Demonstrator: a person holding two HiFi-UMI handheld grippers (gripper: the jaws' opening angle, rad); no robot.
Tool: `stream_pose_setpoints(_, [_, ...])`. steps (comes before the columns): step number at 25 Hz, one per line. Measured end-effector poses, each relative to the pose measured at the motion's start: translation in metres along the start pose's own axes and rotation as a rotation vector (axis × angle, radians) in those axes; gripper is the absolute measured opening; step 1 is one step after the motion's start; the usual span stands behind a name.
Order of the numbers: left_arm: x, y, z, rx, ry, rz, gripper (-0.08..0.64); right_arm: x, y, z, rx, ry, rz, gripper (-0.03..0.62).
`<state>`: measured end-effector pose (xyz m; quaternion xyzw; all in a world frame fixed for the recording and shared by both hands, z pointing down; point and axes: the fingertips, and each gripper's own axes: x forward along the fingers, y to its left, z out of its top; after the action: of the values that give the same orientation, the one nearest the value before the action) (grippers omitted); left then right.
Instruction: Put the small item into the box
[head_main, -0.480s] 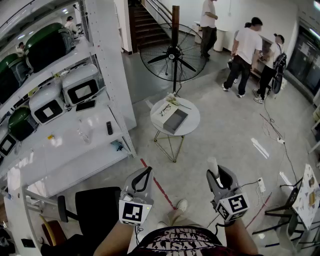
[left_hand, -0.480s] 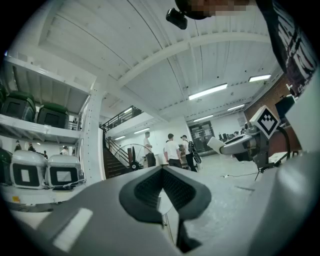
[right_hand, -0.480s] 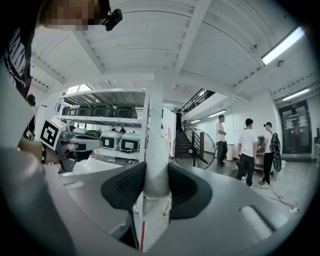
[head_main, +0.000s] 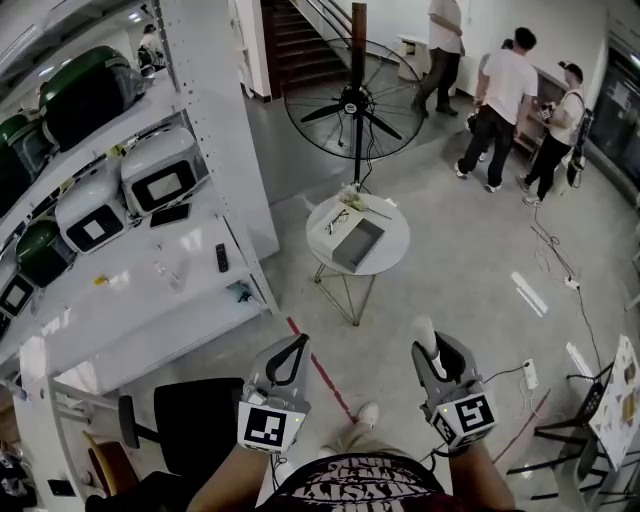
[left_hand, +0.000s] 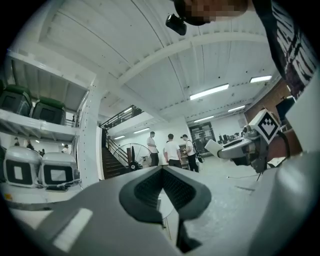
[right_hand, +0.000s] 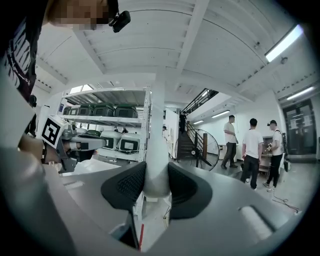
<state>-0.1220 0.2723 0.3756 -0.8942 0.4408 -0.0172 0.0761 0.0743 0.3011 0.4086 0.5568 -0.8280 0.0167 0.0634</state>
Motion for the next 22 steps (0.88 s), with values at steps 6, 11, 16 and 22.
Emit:
stream_pose_setpoints(6, [0.029,0.010,0.001,-0.035,0.002,0.002,0.000,0.026,-0.022,-0.005,0.046,0.009,0.015,0.161])
stream_pose_setpoints(11, [0.058,0.014,-0.007,-0.027,0.022,-0.009,0.000,0.047,-0.045,-0.009,0.076,0.019,0.019,0.161])
stream_pose_setpoints(16, [0.087,0.016,-0.015,-0.032,0.043,-0.010,0.000,0.066,-0.064,-0.013,0.077,0.026,0.037,0.161])
stream_pose_setpoints(22, [0.123,0.023,-0.019,-0.031,0.051,0.018,0.000,0.087,-0.095,-0.012,0.087,0.028,0.052,0.161])
